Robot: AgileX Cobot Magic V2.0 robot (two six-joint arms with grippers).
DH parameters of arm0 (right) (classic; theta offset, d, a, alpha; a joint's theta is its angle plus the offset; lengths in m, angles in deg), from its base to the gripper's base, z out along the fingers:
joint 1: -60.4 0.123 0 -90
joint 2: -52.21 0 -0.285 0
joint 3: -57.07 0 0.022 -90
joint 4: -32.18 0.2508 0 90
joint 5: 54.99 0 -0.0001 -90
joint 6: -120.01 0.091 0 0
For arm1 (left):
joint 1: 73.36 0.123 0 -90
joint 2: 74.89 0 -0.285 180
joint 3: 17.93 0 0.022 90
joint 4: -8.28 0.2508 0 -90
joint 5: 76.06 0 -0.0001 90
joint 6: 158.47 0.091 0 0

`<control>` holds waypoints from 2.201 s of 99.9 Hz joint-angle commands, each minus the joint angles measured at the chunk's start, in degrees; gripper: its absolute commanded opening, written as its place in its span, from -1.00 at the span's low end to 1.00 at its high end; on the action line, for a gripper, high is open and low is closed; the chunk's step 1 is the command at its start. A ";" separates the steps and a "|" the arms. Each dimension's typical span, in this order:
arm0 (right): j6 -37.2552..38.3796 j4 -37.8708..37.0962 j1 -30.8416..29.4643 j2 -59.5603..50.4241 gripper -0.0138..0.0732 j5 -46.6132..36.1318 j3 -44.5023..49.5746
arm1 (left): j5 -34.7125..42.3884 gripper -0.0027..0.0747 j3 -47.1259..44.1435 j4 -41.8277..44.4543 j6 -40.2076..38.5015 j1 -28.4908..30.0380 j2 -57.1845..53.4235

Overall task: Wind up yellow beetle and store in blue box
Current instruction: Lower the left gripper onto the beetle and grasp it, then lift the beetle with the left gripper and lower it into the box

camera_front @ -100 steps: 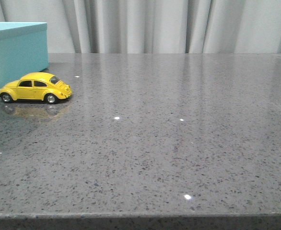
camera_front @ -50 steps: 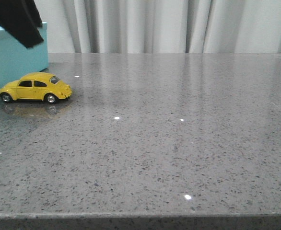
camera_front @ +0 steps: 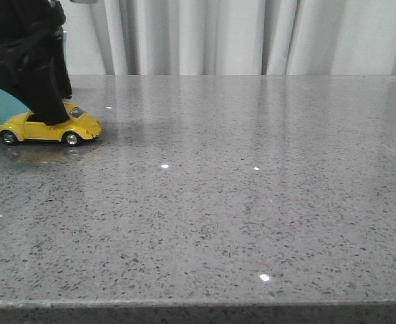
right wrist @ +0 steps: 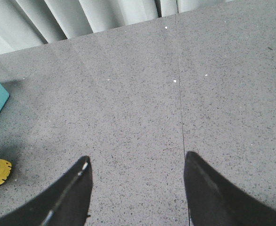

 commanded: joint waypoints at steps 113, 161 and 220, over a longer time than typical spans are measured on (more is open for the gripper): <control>-0.58 0.85 0.00 -0.61 0.32 -4.19 -1.54 | 5.57 -0.73 25.51 -0.38 -36.07 6.63 -8.19; -0.58 1.72 0.00 -0.61 0.32 -4.07 -1.54 | -4.13 -0.73 20.00 -0.38 -52.01 26.98 -7.76; -0.58 1.73 0.00 -0.61 0.32 -3.73 -1.54 | -2.62 -0.34 10.79 0.11 -52.01 28.23 0.58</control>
